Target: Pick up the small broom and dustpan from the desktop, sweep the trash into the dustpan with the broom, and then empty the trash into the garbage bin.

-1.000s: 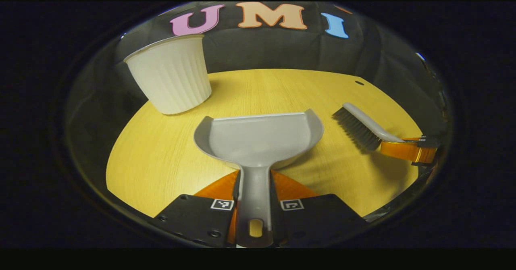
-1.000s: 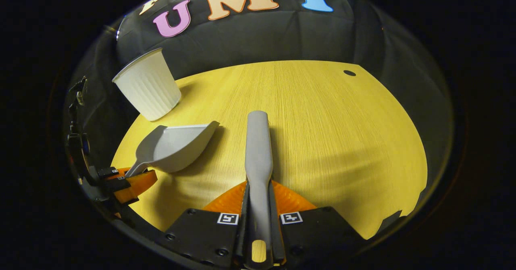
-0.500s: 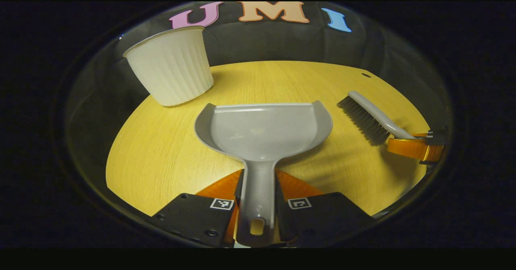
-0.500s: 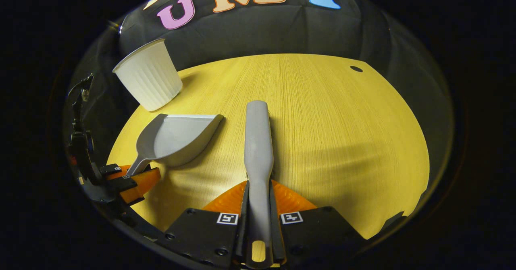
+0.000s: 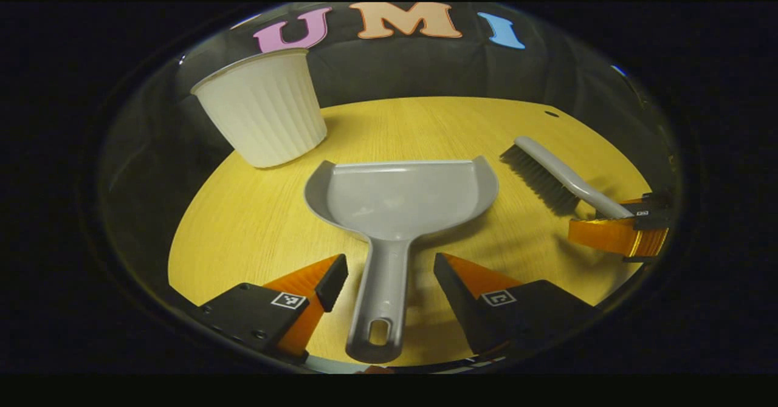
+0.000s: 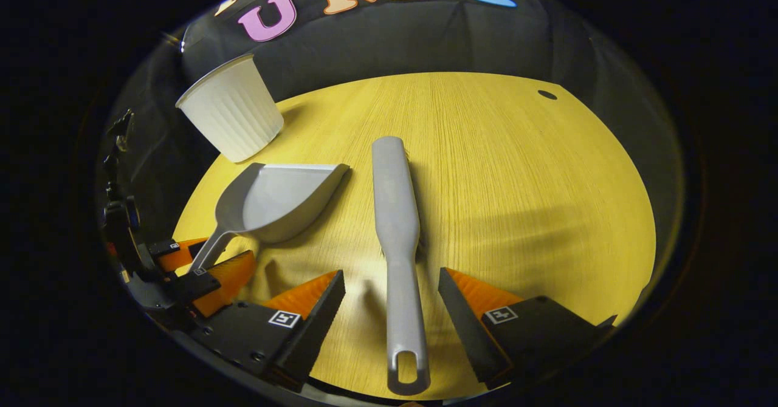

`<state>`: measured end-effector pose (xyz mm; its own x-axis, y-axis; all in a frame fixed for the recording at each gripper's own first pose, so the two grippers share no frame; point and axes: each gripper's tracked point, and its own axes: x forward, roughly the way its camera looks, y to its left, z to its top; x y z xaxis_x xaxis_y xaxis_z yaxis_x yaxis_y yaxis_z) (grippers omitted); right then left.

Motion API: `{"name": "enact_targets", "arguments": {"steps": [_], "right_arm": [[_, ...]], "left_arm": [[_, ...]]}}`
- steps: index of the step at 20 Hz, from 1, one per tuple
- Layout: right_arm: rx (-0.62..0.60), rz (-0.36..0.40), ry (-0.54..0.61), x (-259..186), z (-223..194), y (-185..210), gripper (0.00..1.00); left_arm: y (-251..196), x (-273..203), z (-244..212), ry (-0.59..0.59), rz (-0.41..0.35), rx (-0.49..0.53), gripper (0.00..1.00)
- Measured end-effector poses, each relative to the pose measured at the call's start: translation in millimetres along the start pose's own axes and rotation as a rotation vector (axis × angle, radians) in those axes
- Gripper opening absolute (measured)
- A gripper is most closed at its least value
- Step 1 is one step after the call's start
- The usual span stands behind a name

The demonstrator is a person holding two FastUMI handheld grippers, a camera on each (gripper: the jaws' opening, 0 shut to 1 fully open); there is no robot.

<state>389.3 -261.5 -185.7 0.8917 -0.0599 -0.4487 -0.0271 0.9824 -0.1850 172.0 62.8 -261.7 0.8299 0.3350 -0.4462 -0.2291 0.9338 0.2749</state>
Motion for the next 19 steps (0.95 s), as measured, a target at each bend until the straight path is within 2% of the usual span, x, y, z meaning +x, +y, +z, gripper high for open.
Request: {"name": "enact_targets", "arguments": {"steps": [1,4,6,10,12,14,16,18,19], "right_arm": [[0.008,0.002,-0.018,-1,2,2,0.93],[0.06,0.024,-0.066,-25,12,6,0.93],[0.096,0.053,-0.137,-50,28,12,0.93],[0.125,0.127,-0.448,-135,95,32,0.92],[0.155,0.14,-0.598,-191,118,30,0.92],[0.167,0.132,-0.691,-230,121,33,0.92],[0.15,0.101,-0.731,-245,110,28,0.92],[0.146,0.1,-0.72,-249,104,32,0.92],[0.149,0.103,-0.716,-246,104,35,0.92]], "left_arm": [[0,-5,4,-0.015,-0.004,-0.014,0.89],[5,-29,24,-0.071,-0.001,-0.043,0.89],[11,-56,45,-0.137,0.006,-0.054,0.89],[42,-127,100,-0.324,0.029,-0.083,0.89],[51,-163,127,-0.427,0.024,-0.116,0.88],[57,-186,142,-0.498,0.02,-0.139,0.87],[61,-190,144,-0.525,0.029,-0.14,0.87],[61,-188,144,-0.509,0.034,-0.117,0.87],[61,-189,146,-0.511,0.039,-0.107,0.92]]}}
